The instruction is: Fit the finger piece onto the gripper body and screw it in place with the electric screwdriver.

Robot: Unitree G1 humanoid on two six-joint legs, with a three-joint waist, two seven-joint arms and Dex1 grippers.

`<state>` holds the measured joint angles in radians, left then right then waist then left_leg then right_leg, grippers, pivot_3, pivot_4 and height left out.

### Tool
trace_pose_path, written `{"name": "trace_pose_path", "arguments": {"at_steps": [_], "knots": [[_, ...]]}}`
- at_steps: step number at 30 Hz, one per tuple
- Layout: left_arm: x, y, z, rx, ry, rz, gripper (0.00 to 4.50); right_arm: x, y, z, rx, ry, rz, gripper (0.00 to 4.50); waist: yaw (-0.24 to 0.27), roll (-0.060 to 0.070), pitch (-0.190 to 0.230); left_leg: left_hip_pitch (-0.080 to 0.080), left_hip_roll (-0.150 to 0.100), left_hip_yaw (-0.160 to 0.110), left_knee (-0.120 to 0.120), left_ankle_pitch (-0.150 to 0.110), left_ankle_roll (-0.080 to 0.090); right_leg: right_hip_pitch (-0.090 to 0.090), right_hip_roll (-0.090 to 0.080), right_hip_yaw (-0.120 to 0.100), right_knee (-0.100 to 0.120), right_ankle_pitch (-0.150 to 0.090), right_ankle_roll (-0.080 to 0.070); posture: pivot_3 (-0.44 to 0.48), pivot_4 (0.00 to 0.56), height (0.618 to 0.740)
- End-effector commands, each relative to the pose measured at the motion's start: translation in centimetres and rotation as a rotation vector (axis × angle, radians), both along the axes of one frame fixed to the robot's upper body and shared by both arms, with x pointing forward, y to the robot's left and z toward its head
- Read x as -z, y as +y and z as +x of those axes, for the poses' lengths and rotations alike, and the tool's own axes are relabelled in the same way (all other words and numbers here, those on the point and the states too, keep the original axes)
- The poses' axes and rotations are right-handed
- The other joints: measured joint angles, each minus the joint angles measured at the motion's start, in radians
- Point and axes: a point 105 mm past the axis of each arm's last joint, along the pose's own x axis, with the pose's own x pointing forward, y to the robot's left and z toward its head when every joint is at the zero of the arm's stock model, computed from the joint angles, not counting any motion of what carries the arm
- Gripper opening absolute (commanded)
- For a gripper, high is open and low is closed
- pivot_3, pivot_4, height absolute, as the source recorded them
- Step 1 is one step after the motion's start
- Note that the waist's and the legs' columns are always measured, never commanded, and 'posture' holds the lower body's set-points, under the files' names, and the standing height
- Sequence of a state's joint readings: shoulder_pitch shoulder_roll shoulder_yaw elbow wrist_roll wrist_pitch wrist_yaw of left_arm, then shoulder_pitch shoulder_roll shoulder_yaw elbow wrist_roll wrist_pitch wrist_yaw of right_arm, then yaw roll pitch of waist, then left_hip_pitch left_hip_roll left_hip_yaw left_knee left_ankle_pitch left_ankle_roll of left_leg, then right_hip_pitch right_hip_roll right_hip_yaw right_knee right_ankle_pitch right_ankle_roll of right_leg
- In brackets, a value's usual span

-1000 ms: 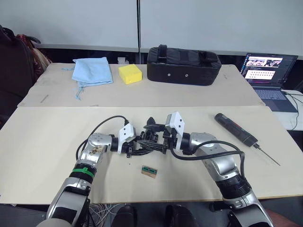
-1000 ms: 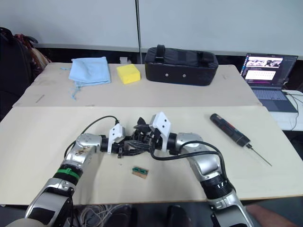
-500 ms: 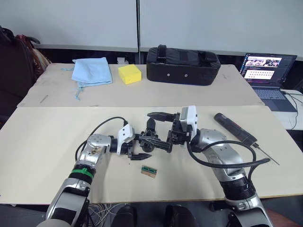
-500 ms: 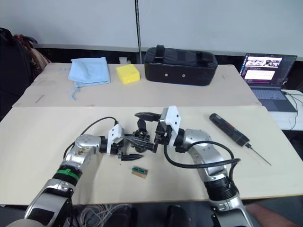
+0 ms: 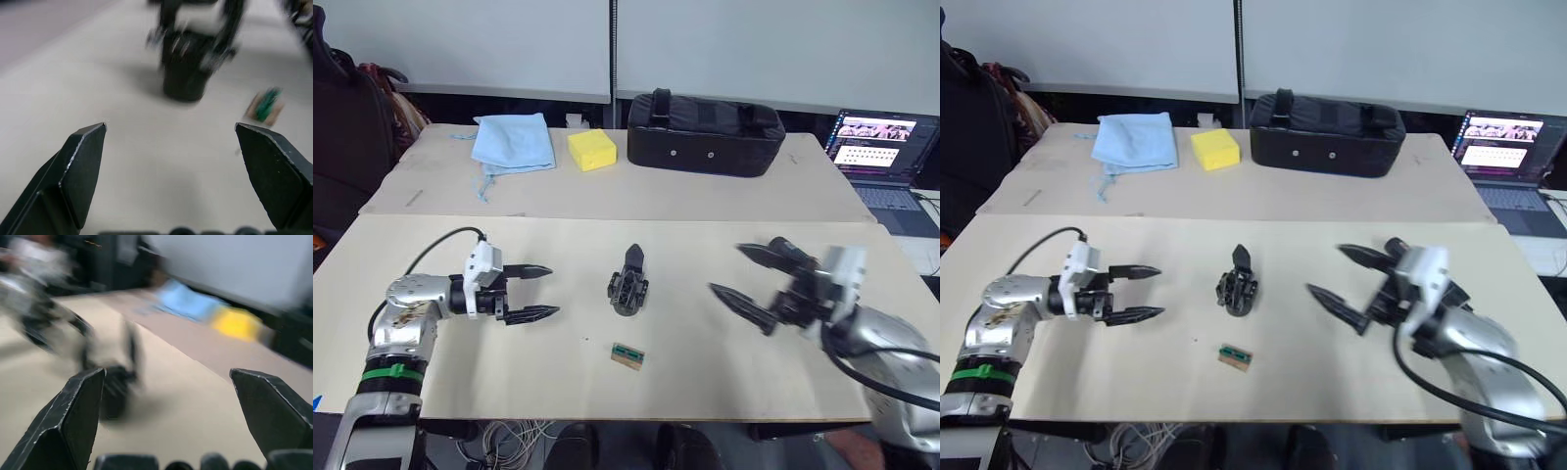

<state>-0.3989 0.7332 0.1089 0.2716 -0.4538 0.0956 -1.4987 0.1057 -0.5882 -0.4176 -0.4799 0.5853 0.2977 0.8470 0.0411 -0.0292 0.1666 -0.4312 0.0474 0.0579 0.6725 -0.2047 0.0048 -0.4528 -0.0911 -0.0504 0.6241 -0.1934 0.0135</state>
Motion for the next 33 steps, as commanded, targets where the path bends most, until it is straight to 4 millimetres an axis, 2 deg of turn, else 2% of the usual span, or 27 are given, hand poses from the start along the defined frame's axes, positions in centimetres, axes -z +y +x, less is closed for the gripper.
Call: {"name": "trace_pose_path", "arguments": {"at_steps": [1,3,5,7,10,13,16,18,21,25,28,31,33], "knots": [[-2.1,-0.2,-1.6,0.075,-0.009,0.008,4.47,-0.7,-4.8,-2.6,0.182,-0.057,-0.112,4.5,-0.001,0.0,0.0,0.0,0.0,0.0,0.0,0.0,0.0,0.0,0.0,0.0,0.0,0.0,0.0,0.0,0.15,0.74],[-3.1,-0.3,-1.4,0.071,-0.013,-0.004,4.47,0.0,-8.8,-4.7,0.371,-0.034,-0.123,4.5,0.0,0.0,0.0,0.002,0.0,0.001,0.0,0.0,0.0,0.0,0.001,0.001,0.0,0.0,0.0,0.0,0.15,0.74],[-4.9,-0.9,-1.4,0.102,-0.066,-0.046,4.47,0.8,-11.4,-6.8,0.508,-0.009,-0.119,4.5,0.002,0.0,0.0,0.004,0.001,0.001,0.0,0.0,0.0,0.002,0.003,0.0,0.001,0.0,0.0,0.0,0.15,0.74],[-6.7,-1.8,-0.9,0.105,-0.114,-0.115,4.47,1.9,-12.7,-8.2,0.576,0.029,-0.11,4.5,0.0,0.0,0.0,0.007,0.002,0.001,0.0,-0.004,-0.008,0.005,0.003,0.0,0.001,0.0,-0.001,0.0,0.15,0.74],[-9.3,-3.6,-1.1,0.16,-0.131,-0.185,4.47,3.9,-14.8,-10.4,0.696,0.098,-0.078,4.5,-0.007,0.0,0.0,0.009,0.002,0.0,-0.001,-0.005,-0.008,0.007,0.002,0.001,0.001,0.0,-0.001,0.0,0.15,0.74],[-10.6,-4.8,-1.8,0.2,-0.12,-0.21,4.47,4.5,-15.9,-10.8,0.735,0.141,-0.076,4.5,-0.028,0.004,0.0,0.011,0.002,-0.001,-0.002,-0.005,-0.008,0.009,0.001,0.005,0.0,0.0,-0.001,0.0,0.15,0.74],[-11.4,-5.3,-2.0,0.207,-0.126,-0.226,4.47,4.0,-16.2,-9.3,0.698,0.176,-0.068,4.5,-0.05,0.004,0.0,0.017,0.0,-0.001,-0.005,-0.004,-0.006,0.013,0.001,0.01,-0.001,0.0,0.0,0.0,0.15,0.74],[-11.6,-5.5,-2.1,0.207,-0.121,-0.228,4.47,3.4,-16.0,-7.5,0.636,0.206,-0.092,4.5,-0.057,0.004,0.001,0.019,0.0,-0.001,-0.005,-0.004,-0.006,0.013,0.002,0.011,-0.001,0.0,0.0,0.0,0.15,0.74],[-10.9,-5.8,-2.2,0.223,-0.079,-0.22,4.47,2.6,-16.2,-2.5,0.527,0.296,-0.206,4.5,-0.071,0.002,0.002,0.024,-0.002,-0.001,-0.005,-0.004,-0.006,0.015,0.002,0.012,-0.001,0.0,0.0,0.0,0.15,0.74],[-10.5,-5.9,-2.2,0.219,-0.063,-0.217,4.47,1.6,-17.1,2.9,0.479,0.371,-0.24,4.5,-0.067,-0.001,0.006,0.026,-0.004,0.002,-0.008,-0.001,-0.001,0.016,0.004,0.013,-0.001,0.0,0.0,0.0,0.15,0.74],[-10.0,-5.9,-2.2,0.216,-0.057,-0.207,4.47,1.6,-17.5,6.2,0.461,0.421,-0.255,4.5,-0.057,-0.002,0.006,0.023,-0.004,0.001,-0.008,0.0,0.0,0.014,0.008,0.013,-0.001,0.0,-0.001,0.0,0.15,0.74],[-9.7,-5.9,-2.3,0.213,-0.049,-0.199,4.47,2.3,-17.3,7.9,0.434,0.482,-0.289,4.5,-0.044,-0.001,0.006,0.018,-0.001,0.0,-0.011,0.0,0.0,0.012,0.013,0.014,-0.004,-0.001,-0.002,0.0,0.15,0.74],[-9.5,-5.8,-2.5,0.207,-0.046,-0.195,4.47,3.1,-17.0,8.7,0.405,0.535,-0.316,4.5,-0.039,-0.001,0.006,0.015,-0.001,-0.001,-0.012,0.0,0.0,0.011,0.014,0.013,-0.007,0.001,0.002,0.0,0.15,0.74]]}}
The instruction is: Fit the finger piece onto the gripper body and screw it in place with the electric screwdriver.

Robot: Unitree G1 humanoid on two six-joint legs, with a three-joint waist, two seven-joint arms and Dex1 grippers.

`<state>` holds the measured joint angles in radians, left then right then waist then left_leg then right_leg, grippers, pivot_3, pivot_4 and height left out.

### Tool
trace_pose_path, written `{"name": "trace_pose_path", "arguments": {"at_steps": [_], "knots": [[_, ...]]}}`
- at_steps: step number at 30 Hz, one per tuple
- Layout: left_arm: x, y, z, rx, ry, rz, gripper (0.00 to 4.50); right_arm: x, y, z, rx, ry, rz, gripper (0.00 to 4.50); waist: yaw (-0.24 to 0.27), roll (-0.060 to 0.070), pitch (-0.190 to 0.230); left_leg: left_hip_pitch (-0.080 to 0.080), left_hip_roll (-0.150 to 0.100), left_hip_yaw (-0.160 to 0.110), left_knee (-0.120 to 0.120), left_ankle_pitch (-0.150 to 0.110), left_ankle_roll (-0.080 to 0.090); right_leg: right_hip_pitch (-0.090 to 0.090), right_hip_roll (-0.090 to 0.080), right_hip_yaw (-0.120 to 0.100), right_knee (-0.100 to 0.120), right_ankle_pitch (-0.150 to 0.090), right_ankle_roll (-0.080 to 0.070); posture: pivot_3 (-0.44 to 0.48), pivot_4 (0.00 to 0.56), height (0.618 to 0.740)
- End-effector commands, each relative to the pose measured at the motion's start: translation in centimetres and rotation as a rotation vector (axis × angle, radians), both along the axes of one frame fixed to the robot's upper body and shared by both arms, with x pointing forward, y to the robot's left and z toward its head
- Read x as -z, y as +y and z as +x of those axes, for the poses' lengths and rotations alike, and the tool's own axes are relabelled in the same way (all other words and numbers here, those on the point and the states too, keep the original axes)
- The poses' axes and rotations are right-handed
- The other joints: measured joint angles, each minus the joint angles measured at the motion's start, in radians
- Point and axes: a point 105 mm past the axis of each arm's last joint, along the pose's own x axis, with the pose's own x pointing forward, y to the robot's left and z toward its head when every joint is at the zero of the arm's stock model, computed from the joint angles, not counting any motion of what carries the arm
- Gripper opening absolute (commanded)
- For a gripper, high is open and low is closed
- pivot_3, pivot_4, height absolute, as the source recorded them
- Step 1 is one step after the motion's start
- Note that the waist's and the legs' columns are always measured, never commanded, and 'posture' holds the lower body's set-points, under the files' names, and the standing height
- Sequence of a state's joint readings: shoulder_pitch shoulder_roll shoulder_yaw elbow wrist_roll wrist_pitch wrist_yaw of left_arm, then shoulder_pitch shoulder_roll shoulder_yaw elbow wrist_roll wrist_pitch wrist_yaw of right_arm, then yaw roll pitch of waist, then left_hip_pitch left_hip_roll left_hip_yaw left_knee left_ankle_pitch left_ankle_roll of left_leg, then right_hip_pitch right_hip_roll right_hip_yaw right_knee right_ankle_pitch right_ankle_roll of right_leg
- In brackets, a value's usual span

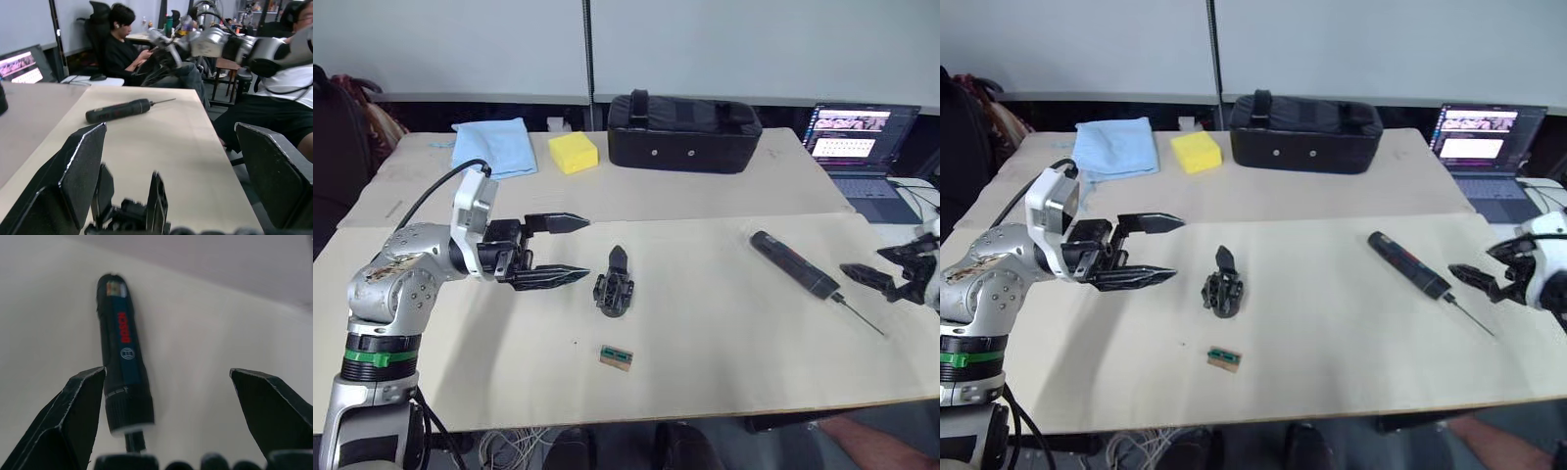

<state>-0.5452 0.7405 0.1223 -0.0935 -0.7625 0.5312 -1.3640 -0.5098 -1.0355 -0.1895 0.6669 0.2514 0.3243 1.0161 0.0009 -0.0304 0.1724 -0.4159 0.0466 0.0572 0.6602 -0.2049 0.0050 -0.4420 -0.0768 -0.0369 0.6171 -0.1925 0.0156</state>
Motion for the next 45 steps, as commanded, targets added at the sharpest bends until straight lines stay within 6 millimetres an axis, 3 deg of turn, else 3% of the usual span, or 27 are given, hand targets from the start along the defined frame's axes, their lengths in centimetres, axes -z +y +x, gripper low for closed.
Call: {"name": "trace_pose_path", "arguments": {"at_steps": [1,7,11,15,21,24,26,29,34,38,43,45], "knots": [[-0.4,0.1,-0.6,-0.003,-0.037,0.013,4.47,1.6,-0.4,0.8,-0.011,0.114,-0.052,4.5,0.0,0.0,0.0,-0.001,0.0,0.0,0.0,0.0,0.001,0.0,0.0,0.0,-0.002,0.001,0.002,0.0,0.15,0.74],[-0.1,0.4,-1.5,-0.031,-0.032,0.02,4.47,3.7,0.4,1.8,-0.058,0.198,-0.105,4.5,-0.008,-0.001,0.0,-0.003,-0.002,0.002,0.001,-0.003,0.003,0.001,-0.001,0.003,-0.008,0.004,0.004,0.0,0.15,0.74],[0.1,0.6,-1.7,-0.039,-0.029,0.029,4.5,4.8,1.6,1.6,-0.136,0.24,-0.079,3.3,-0.006,-0.001,0.0,-0.002,-0.003,0.002,0.003,-0.002,0.003,0.003,-0.001,0.006,-0.006,0.001,0.004,0.0,0.15,0.74],[0.4,0.8,-1.9,-0.041,-0.025,0.046,4.5,4.5,2.0,2.3,-0.146,0.168,-0.087,1.94,-0.012,0.0,0.0,0.002,-0.003,0.004,0.003,-0.001,0.002,0.004,0.0,0.01,-0.005,0.002,0.001,0.0,0.15,0.74],[0.9,1.0,-1.9,-0.055,-0.042,0.052,4.5,1.0,2.0,2.6,-0.202,-0.011,-0.09,1.91,-0.015,0.0,0.0,0.003,-0.003,0.007,0.003,-0.001,0.002,0.002,0.001,0.015,-0.003,0.004,0.003,0.0,0.15,0.74],[1.3,1.5,-2.0,-0.057,-0.053,0.072,4.5,-0.4,3.4,1.7,-0.328,-0.036,-0.097,1.91,-0.015,0.0,0.0,0.003,-0.003,0.008,0.002,-0.001,0.002,0.001,0.001,0.016,-0.004,0.007,0.01,0.0,0.15,0.74],[2.2,2.1,-2.2,-0.049,-0.062,0.109,4.5,-0.8,5.3,0.3,-0.434,-0.034,-0.107,1.91,-0.014,0.0,0.0,0.003,-0.002,0.009,0.001,-0.001,0.002,0.001,0.001,0.017,-0.004,0.007,0.01,0.0,0.15,0.74],[3.2,2.9,-2.2,-0.054,-0.071,0.13,4.5,0.0,8.8,-2.2,-0.536,0.003,-0.14,1.91,-0.009,0.001,-0.001,0.003,-0.001,0.008,0.0,-0.001,0.002,0.0,0.002,0.016,-0.004,0.007,0.01,0.0,0.15,0.74],[4.7,3.5,-2.0,-0.046,-0.075,0.169,4.5,2.7,12.7,-4.9,-0.562,0.075,-0.143,1.91,-0.003,0.001,-0.001,0.003,0.0,0.01,0.001,-0.001,0.001,-0.001,0.002,0.016,-0.003,0.006,0.005,0.0,0.15,0.74],[4.9,3.4,-1.9,-0.041,-0.078,0.161,4.5,5.1,14.0,-6.1,-0.573,0.124,-0.139,1.91,0.007,0.001,-0.001,0.003,0.0,0.01,0.003,0.0,0.0,0.0,0.001,0.017,-0.004,0.005,0.002,0.0,0.15,0.74],[5.2,3.1,-2.1,-0.032,-0.069,0.163,4.5,6.3,14.2,-6.4,-0.552,0.175,-0.101,1.91,0.01,0.001,-0.001,0.002,0.0,0.011,0.003,0.0,0.0,-0.001,0.002,0.018,-0.004,0.005,0.002,0.0,0.15,0.74],[5.3,3.1,-1.9,-0.042,-0.064,0.165,4.5,6.4,14.1,-6.6,-0.577,0.208,-0.106,2.97,0.01,0.001,-0.001,0.002,0.0,0.011,0.003,0.0,0.001,-0.001,0.002,0.018,-0.004,0.005,0.002,0.0,0.15,0.74]]}}
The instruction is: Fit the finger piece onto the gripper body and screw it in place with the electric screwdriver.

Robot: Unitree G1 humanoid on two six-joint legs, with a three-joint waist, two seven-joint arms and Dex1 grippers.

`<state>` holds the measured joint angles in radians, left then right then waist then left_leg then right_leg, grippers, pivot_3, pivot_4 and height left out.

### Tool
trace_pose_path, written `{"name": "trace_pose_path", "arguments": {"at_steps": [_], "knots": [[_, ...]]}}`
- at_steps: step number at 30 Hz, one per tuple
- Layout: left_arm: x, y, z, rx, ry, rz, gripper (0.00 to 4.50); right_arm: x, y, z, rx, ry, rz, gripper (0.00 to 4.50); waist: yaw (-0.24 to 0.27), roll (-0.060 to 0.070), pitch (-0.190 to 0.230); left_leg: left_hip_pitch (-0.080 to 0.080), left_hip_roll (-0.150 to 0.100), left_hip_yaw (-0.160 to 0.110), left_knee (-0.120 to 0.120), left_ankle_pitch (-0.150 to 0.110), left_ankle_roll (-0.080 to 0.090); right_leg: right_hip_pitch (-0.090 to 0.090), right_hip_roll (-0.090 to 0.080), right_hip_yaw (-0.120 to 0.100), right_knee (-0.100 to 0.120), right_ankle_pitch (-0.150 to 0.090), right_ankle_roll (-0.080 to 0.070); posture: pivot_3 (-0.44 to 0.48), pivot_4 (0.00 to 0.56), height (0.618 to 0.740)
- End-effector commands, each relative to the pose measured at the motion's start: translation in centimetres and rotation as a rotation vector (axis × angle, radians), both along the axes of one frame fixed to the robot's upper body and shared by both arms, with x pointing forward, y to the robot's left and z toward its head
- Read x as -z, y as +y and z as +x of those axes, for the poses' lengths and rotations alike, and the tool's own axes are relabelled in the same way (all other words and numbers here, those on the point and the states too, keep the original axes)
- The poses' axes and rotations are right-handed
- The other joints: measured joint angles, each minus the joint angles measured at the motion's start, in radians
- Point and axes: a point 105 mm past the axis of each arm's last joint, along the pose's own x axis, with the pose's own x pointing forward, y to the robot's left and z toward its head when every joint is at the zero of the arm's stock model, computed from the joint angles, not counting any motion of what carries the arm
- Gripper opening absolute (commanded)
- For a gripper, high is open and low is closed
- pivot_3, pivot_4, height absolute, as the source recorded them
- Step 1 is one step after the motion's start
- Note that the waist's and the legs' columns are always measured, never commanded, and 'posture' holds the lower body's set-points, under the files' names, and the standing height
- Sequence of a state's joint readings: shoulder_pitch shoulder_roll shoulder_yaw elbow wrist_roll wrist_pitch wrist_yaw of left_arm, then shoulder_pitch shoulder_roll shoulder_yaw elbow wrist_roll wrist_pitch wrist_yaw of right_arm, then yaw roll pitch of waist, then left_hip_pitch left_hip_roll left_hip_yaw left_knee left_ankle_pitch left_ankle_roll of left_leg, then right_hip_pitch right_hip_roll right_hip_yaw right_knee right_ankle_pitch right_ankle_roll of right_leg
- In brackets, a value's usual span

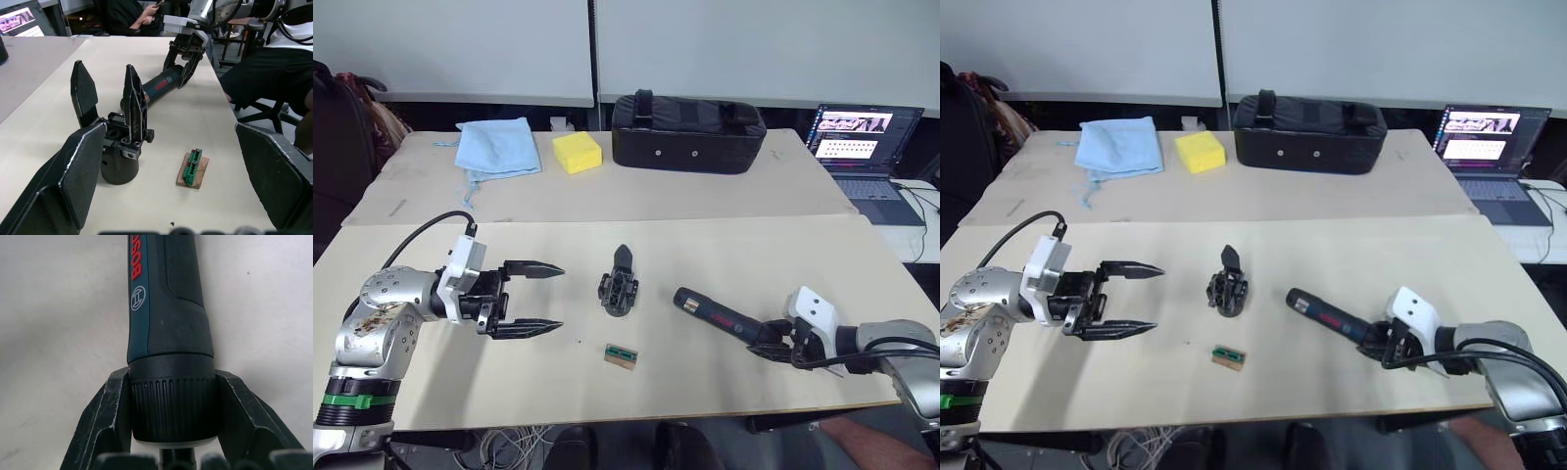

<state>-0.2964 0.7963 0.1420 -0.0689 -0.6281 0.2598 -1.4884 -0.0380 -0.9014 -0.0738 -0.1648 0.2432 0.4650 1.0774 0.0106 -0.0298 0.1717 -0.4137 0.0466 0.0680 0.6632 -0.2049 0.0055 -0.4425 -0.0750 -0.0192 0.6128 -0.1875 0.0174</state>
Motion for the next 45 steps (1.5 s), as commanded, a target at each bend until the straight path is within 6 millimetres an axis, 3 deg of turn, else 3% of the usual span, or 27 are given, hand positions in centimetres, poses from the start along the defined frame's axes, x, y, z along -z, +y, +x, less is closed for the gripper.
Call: {"name": "trace_pose_path", "arguments": {"at_steps": [1,5,7,9,12,17,24,29,34,40,45], "knots": [[-0.3,-0.2,0.0,0.004,-0.027,0.007,4.5,-0.7,-0.4,0.0,-0.024,0.013,-0.029,3.19,0.001,0.0,0.0,0.0,0.0,0.0,0.0,0.0,0.0,0.0,0.0,0.0,0.0,0.0,0.0,0.0,0.15,0.74],[-0.1,-0.3,0.0,0.006,-0.02,0.008,4.5,-1.3,-0.6,-1.2,-0.063,0.107,-0.057,4.43,0.001,0.0,0.0,0.0,0.0,0.0,0.0,0.0,0.0,0.0,0.0,0.0,0.0,0.0,0.0,0.0,0.15,0.74],[0.0,-0.2,-0.3,0.007,-0.011,0.011,4.5,-2.4,-0.2,-1.6,-0.106,0.128,-0.072,4.43,0.001,0.0,0.0,0.0,0.0,0.0,0.0,0.0,0.0,0.0,0.0,0.0,0.0,0.0,0.0,0.0,0.15,0.74],[0.4,-0.1,-0.6,0.012,0.032,0.026,4.5,-2.9,-1.2,-1.3,-0.066,0.144,-0.212,4.43,-0.001,0.0,0.0,0.0,0.0,0.0,0.0,0.0,0.0,0.0,0.0,-0.001,0.0,0.0,0.0,0.0,0.15,0.74],[0.4,-0.2,-0.9,0.015,0.037,0.029,4.5,-4.1,-0.5,-1.1,-0.09,0.154,-0.26,4.43,-0.005,0.0,0.0,0.0,0.002,0.001,0.0,0.0,0.0,-0.003,0.0,0.0,0.001,0.0,0.0,0.0,0.15,0.74],[0.9,-0.4,-1.5,0.039,0.049,0.047,4.5,-4.7,0.2,0.5,-0.032,0.152,-0.398,4.43,-0.006,0.0,0.0,-0.002,0.002,0.002,0.0,0.0,0.0,-0.007,0.001,0.001,0.002,0.0,0.0,0.0,0.15,0.74],[0.6,-1.2,-1.6,0.049,0.042,0.028,4.5,-3.8,2.2,1.9,0.017,0.223,-0.466,4.43,-0.002,0.0,0.0,-0.01,0.001,0.004,0.001,0.0,0.0,-0.015,0.0,0.004,0.004,0.0,-0.001,0.0,0.15,0.74],[0.6,-1.4,-2.0,0.049,0.052,0.029,4.5,-3.2,1.8,3.4,0.035,0.211,-0.527,4.43,0.0,0.0,0.0,-0.01,0.001,0.004,0.001,0.0,0.0,-0.015,0.0,0.004,0.004,0.001,-0.001,0.0,0.15,0.74],[0.7,-1.3,-2.2,0.043,0.062,0.032,4.5,-2.7,1.3,3.6,0.004,0.243,-0.6,4.43,-0.002,0.0,0.0,-0.01,0.001,0.004,0.004,0.0,0.0,-0.015,0.001,0.004,0.006,0.001,0.0,0.0,0.15,0.74],[0.8,-1.5,-2.3,0.045,0.068,0.032,4.5,-2.7,1.9,3.9,-0.028,0.257,-0.618,4.43,0.001,0.0,0.0,-0.01,0.001,0.004,0.008,0.0,0.0,-0.015,0.0,0.003,0.01,0.0,-0.001,0.0,0.15,0.74],[0.8,-1.5,-2.3,0.041,0.069,0.035,4.5,-2.5,1.8,3.5,-0.048,0.279,-0.636,3.03,-0.001,-0.001,-0.001,-0.009,0.001,0.004,0.008,0.0,0.0,-0.015,0.001,0.003,0.012,0.0,-0.001,0.0,0.15,0.74]]}}
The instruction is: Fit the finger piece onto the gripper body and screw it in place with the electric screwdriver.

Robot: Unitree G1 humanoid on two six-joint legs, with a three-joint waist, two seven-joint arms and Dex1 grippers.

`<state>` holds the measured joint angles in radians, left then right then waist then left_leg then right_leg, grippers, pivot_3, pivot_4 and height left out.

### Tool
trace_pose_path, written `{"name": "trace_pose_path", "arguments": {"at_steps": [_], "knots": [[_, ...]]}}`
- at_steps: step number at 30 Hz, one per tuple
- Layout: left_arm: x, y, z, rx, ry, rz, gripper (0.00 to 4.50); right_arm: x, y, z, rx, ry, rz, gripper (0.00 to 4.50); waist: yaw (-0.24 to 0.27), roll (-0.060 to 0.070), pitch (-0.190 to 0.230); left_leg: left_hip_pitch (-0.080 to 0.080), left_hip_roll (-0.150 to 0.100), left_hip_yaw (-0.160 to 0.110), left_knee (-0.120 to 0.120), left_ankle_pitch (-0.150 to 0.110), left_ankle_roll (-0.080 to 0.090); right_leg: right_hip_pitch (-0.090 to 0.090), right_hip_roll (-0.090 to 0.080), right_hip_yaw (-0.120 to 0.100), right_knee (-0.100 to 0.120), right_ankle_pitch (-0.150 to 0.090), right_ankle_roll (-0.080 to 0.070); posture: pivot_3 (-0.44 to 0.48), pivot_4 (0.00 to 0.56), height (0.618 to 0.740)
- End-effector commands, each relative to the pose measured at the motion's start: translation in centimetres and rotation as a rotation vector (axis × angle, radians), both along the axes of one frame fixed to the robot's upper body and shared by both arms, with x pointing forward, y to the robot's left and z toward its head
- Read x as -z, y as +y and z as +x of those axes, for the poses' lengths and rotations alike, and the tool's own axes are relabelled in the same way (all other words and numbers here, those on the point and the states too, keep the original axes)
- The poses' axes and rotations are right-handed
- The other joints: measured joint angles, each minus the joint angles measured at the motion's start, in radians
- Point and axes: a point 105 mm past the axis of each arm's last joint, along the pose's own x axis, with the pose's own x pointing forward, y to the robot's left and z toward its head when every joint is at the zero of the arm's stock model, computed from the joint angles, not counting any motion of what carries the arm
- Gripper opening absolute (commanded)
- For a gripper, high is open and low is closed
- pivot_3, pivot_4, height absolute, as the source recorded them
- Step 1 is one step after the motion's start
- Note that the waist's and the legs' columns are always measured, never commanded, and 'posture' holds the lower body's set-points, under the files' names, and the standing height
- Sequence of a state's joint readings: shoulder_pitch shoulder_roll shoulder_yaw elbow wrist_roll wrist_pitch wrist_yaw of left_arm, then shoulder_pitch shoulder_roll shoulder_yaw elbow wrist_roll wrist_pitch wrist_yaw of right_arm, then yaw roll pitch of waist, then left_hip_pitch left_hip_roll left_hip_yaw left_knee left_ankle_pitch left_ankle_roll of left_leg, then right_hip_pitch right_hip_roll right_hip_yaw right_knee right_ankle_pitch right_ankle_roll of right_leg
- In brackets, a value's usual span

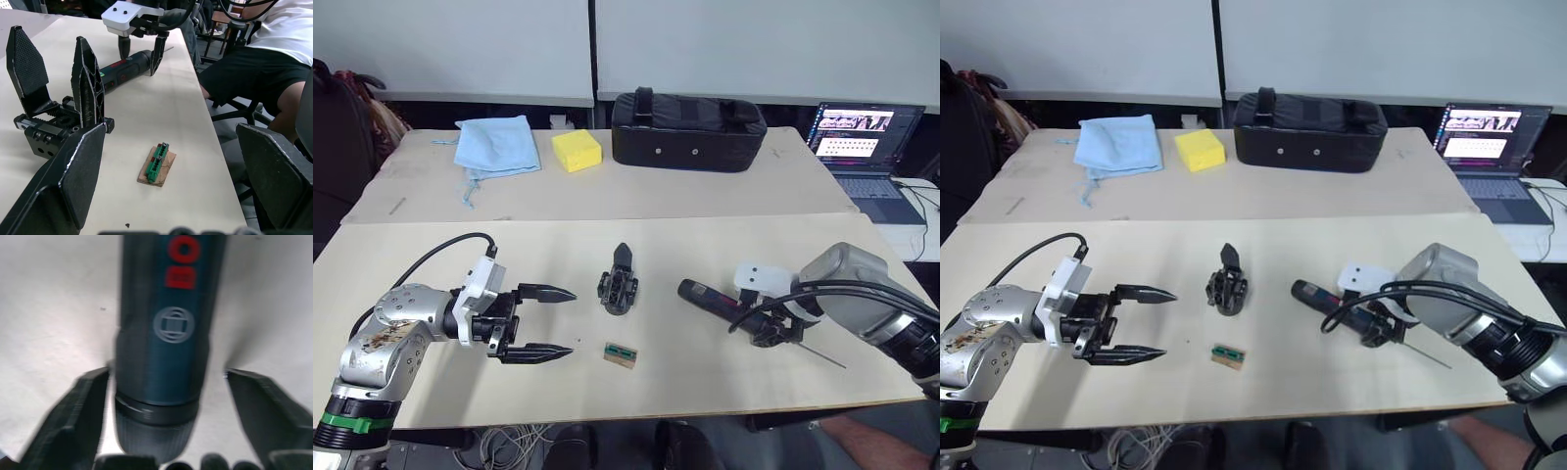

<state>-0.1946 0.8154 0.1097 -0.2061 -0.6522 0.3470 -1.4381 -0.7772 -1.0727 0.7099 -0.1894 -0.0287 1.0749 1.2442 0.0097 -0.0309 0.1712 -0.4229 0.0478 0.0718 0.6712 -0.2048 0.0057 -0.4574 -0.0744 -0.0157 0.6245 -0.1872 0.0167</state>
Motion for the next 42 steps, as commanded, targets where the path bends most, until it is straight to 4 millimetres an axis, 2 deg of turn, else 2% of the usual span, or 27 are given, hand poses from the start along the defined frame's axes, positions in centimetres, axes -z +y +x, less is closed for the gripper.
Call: {"name": "trace_pose_path", "arguments": {"at_steps": [1,3,4,8,13,15,18,20,22,25,26,27,30,34,37,42], "knots": [[-0.7,-0.1,-0.4,0.013,-0.034,0.004,4.5,-0.4,-0.6,0.3,-0.001,-0.029,-0.038,2.67,0.0,0.0,0.0,0.0,0.0,0.0,0.0,0.0,0.0,0.0,0.0,0.0,0.0,0.0,0.0,0.0,0.15,0.74],[-0.7,-0.1,-0.4,0.011,-0.033,0.006,4.5,-0.8,-0.3,0.9,-0.021,-0.071,-0.024,2.02,0.0,0.0,0.0,0.0,0.0,0.0,0.001,0.0,0.0,0.0,0.0,0.0,0.001,0.0,0.0,0.0,0.15,0.74],[-0.6,-0.1,-0.4,0.01,-0.033,0.006,4.5,-1.2,-0.2,1.4,-0.04,-0.112,-0.02,1.92,0.0,-0.001,0.0,0.0,0.0,0.0,0.002,0.0,0.0,0.0,0.0,0.0,0.001,0.0,0.0,0.0,0.15,0.74],[-0.5,-0.2,-0.4,0.01,-0.034,0.005,4.5,-3.2,-0.9,1.9,-0.052,-0.198,0.023,1.92,-0.001,-0.001,0.0,-0.001,0.001,0.001,0.005,0.0,0.0,0.0,0.0,0.0,0.002,0.0,0.0,0.0,0.15,0.74],[-0.5,0.0,-0.2,0.009,-0.041,0.008,4.5,-6.6,-1.9,1.0,0.083,-0.234,0.255,1.92,0.002,-0.001,0.0,-0.002,0.0,0.001,0.005,0.0,0.0,-0.001,0.0,0.0,0.003,0.0,0.0,0.0,0.15,0.74],[-0.4,0.2,-0.1,0.009,-0.046,0.012,4.5,-8.9,-0.9,0.6,0.126,-0.253,0.461,1.92,0.002,-0.001,0.0,-0.001,0.001,0.001,0.004,0.0,0.0,-0.001,0.0,0.0,0.003,0.0,0.0,0.0,0.15,0.74],[-0.1,0.6,0.1,0.017,-0.052,0.029,4.5,-13.0,0.8,-0.9,0.054,-0.329,0.809,1.91,-0.002,-0.001,0.0,-0.001,0.002,0.0,0.005,0.0,0.0,-0.001,0.001,0.0,0.003,0.001,-0.001,0.0,0.15,0.74],[0.3,0.9,0.1,0.027,-0.05,0.038,4.5,-14.4,1.7,-2.0,-0.021,-0.386,0.947,1.91,-0.001,-0.001,0.0,-0.001,0.002,-0.001,0.004,0.0,0.0,-0.001,0.003,0.0,0.003,0.001,-0.001,0.0,0.15,0.74],[0.7,1.1,0.1,0.018,-0.043,0.023,4.5,-14.9,2.8,-2.2,-0.037,-0.478,1.002,1.91,0.0,-0.001,0.0,-0.001,0.003,-0.001,0.003,0.0,0.0,0.0,0.003,0.0,0.003,0.001,-0.001,0.0,0.15,0.74],[1.7,1.9,0.0,-0.01,-0.051,0.023,4.5,-17.3,6.3,-3.8,-0.256,-0.626,1.216,1.91,-0.006,-0.001,0.0,0.0,0.003,-0.001,0.004,0.0,0.0,0.0,0.003,0.001,0.004,0.001,-0.001,0.0,0.15,0.74],[1.9,2.1,0.0,-0.014,-0.056,0.028,4.5,-17.9,6.9,-4.3,-0.312,-0.671,1.267,1.91,-0.009,-0.001,0.0,0.0,0.003,-0.001,0.004,0.0,0.0,-0.001,0.003,0.001,0.004,0.001,-0.001,0.0,0.15,0.74],[2.2,2.3,-0.1,-0.021,-0.066,0.03,4.5,-18.0,7.6,-5.0,-0.372,-0.703,1.294,1.91,-0.009,0.0,0.0,-0.001,0.003,-0.001,0.004,0.0,0.0,-0.001,0.003,0.001,0.004,0.001,-0.001,0.0,0.15,0.74],[4.0,2.7,-0.2,-0.044,-0.092,0.053,4.5,-15.6,10.9,-7.5,-0.589,-0.65,1.325,1.91,-0.003,-0.001,0.0,-0.001,0.003,-0.002,0.003,0.0,0.0,0.0,0.003,-0.001,0.003,0.001,0.0,0.0,0.15,0.74],[6.5,1.9,-0.2,-0.026,-0.127,0.085,4.5,-12.9,13.7,-9.1,-0.775,-0.616,1.388,1.91,0.0,-0.001,-0.001,-0.001,0.002,-0.001,0.004,0.0,0.0,0.0,0.002,0.0,0.002,0.0,-0.001,0.0,0.15,0.74],[8.1,0.7,0.3,-0.032,-0.141,0.086,4.5,-11.3,14.9,-8.9,-0.805,-0.585,1.438,1.91,0.0,-0.001,-0.001,-0.001,0.002,-0.001,0.007,0.0,0.0,0.002,0.0,0.0,0.003,0.001,-0.001,0.0,0.15,0.74],[9.0,-1.5,1.0,-0.018,-0.154,0.074,4.5,-10.5,16.0,-7.9,-0.825,-0.502,1.51,1.91,0.001,-0.003,-0.002,-0.001,0.002,0.0,0.008,0.0,0.0,0.002,0.0,-0.001,0.004,0.002,-0.002,0.0,0.15,0.74]]}}
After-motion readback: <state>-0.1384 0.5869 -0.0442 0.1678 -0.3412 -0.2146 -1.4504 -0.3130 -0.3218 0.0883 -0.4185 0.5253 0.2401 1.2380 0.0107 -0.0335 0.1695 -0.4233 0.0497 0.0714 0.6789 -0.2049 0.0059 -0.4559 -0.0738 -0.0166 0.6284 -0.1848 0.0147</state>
